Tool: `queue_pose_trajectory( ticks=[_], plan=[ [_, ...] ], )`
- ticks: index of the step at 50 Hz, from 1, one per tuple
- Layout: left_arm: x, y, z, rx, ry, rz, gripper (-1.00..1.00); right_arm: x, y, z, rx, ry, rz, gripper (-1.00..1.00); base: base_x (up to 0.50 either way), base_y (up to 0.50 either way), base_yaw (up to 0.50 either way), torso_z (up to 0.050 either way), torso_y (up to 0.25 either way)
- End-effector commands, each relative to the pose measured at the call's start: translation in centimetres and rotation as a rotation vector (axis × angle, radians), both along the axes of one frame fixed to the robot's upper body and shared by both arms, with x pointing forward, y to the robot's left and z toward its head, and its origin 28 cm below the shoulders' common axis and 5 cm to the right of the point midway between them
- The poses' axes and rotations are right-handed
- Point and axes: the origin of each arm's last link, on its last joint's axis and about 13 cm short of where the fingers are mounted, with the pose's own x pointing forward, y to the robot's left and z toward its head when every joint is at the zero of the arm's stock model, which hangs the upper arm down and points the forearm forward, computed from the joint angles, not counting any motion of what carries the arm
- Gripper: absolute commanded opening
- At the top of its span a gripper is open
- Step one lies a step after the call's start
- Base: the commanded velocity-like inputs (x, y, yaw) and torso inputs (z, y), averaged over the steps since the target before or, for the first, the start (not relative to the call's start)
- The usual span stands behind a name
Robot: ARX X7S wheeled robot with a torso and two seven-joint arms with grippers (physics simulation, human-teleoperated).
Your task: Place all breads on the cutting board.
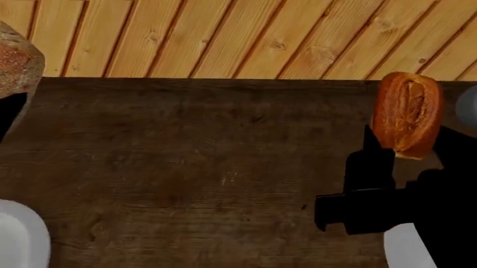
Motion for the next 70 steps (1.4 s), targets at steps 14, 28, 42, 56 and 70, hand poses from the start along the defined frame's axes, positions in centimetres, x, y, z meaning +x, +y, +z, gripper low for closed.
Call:
queue_pose_trajectory(
  ticks=[14,28,42,56,70],
  plan=[
    [-0.1,-0.4,1.5,-0.106,-0.105,0.076,-1.00,-0.5,0.1,1.2,-0.047,-0.138,0.028,-1.00,-0.50,0.13,0.00,0.001,0.000],
    [0.3,-0.7,1.2,-0.154,-0.129,0.084,-1.00,-0.8,-0.2,0.8,-0.055,-0.159,0.012,-1.00,-0.33,0.26,0.00,0.000,0.000],
    [0.1,-0.5,1.4,-0.185,-0.172,0.116,-1.00,-1.0,-0.1,0.9,-0.137,-0.204,-0.025,-1.00,-0.06,0.14,0.00,0.001,0.000],
    [-0.3,-0.4,0.6,-0.140,-0.185,0.135,-1.00,-0.4,0.0,1.0,-0.147,-0.202,0.003,-1.00,0.00,0.50,0.00,0.000,0.000],
    [-1.0,-0.3,1.2,-0.142,-0.223,0.141,-1.00,0.2,0.4,0.3,-0.169,-0.186,0.034,-1.00,0.00,0.50,0.00,0.000,0.000]
  ],
)
